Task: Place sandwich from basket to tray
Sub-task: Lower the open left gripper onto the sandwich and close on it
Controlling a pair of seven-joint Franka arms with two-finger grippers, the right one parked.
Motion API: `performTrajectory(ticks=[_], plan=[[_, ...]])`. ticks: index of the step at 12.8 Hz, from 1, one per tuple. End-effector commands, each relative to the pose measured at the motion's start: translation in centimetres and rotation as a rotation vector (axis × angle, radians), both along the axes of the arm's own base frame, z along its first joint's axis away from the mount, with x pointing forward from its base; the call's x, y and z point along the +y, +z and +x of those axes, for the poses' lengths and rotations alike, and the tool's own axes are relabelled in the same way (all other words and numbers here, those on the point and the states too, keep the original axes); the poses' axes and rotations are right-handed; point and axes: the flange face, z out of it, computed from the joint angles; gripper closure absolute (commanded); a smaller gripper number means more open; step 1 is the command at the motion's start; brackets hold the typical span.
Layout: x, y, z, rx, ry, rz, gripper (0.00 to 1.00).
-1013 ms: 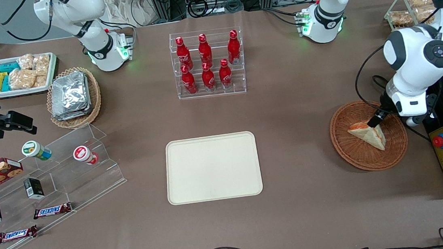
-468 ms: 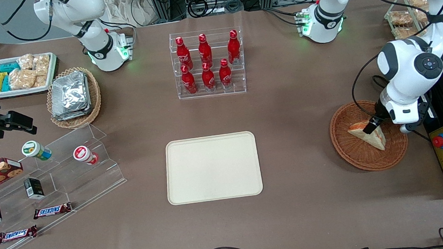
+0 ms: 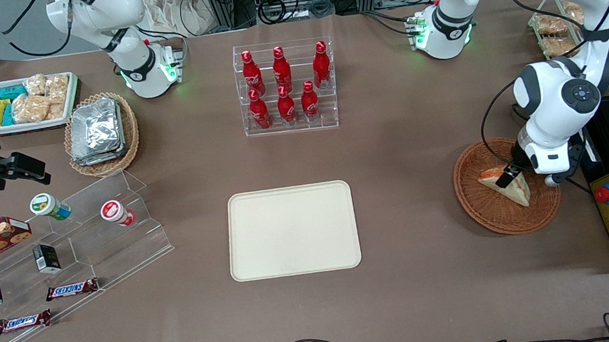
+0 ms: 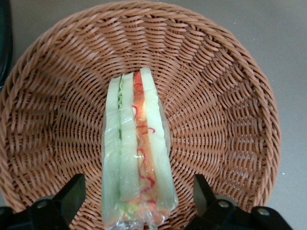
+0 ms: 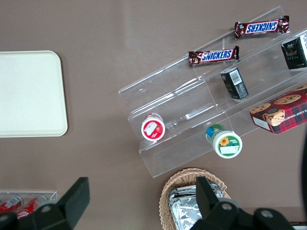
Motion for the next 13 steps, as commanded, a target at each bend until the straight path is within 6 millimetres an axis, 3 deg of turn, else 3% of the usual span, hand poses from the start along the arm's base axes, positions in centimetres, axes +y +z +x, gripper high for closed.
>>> performTrajectory(ticks=[1,2,4,5,6,9,13], plan=[[-0.1,-0.7,-0.2,-0.013,0.005,0.003,0.11],[-0.1,-0.8,-0.2,-0.014,-0.006,0.004,0.22],[-0.2,-0.8,-0.2,-0.014,-0.018,0.005,0.64],[-0.3,-0.9,-0.2,-0.012,-0.024,0.006,0.77],[-0.4,-0.7,-0.1,-0.015,-0.050,0.009,0.83],[-0.4,0.2,-0.1,-0.002,-0.073,0.013,0.83],[-1.2,4.3,-0.2,0.003,-0.292,0.038,0.84]])
